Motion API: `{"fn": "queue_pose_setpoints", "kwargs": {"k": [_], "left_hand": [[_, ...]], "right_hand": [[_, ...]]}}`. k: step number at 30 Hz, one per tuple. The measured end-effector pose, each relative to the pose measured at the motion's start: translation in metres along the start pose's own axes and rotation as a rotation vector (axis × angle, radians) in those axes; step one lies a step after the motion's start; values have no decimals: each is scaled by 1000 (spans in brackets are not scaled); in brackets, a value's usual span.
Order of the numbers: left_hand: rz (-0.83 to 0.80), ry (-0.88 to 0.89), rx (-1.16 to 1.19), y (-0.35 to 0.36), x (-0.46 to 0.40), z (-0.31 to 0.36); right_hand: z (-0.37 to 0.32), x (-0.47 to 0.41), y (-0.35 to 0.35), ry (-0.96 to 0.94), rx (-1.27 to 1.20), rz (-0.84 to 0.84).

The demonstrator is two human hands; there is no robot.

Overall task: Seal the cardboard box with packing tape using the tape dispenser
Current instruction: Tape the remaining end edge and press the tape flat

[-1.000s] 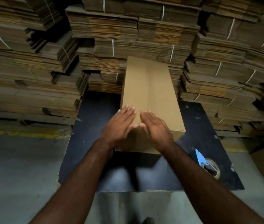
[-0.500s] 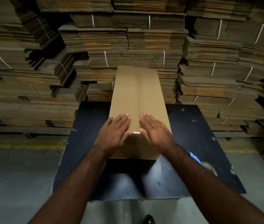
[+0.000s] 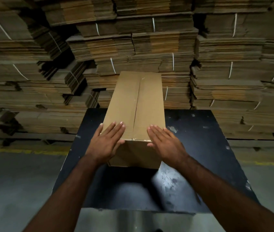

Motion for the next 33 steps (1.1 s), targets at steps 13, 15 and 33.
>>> {"fn": "queue_pose_setpoints", "kwargs": {"k": [13,15,33], "left_hand": [[36,-76,-12,8,-15,61],[21,-71,3,4,-13,64],[364,-114,59,19,-67,156]], "right_hand": [[34,15,15,-192,-164,153],[39,20,15,-173,-194,181],[11,78,6,820,-1207,423]]}}
Point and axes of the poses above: each hand's wrist, its own x-axis away from the middle knuckle, its own y-axis out of the palm, z = x × y, the point moved 3 cm from there along -x, towards the middle knuckle, and after that the axes turned 4 degrees about y, right-handed, at the moved point
